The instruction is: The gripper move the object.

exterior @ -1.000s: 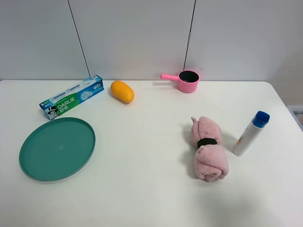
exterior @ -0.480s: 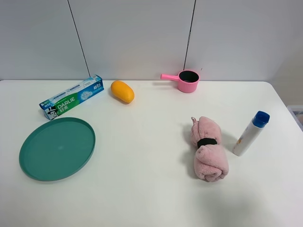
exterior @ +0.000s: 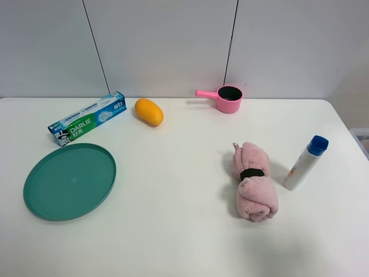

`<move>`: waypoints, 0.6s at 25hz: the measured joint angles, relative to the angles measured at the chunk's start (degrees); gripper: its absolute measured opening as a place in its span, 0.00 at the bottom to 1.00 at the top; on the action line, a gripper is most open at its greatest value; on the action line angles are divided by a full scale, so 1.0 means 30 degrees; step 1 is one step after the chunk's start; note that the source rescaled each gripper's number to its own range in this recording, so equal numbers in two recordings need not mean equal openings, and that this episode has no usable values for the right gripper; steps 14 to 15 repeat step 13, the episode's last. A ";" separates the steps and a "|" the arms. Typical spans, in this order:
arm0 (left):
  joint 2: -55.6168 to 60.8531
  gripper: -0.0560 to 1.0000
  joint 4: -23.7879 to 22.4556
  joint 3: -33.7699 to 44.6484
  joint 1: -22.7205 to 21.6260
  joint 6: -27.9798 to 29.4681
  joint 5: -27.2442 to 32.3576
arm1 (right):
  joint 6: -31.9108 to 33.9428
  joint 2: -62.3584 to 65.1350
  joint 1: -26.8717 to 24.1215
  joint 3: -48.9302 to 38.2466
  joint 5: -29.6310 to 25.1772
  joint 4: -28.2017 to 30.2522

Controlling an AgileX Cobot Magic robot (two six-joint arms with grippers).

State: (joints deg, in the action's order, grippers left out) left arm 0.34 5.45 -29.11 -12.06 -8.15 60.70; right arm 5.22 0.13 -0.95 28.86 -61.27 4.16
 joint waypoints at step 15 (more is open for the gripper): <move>0.0000 1.00 0.0000 0.0000 0.0000 0.0000 0.0000 | 0.0000 0.0000 0.0000 0.0000 0.0000 0.0000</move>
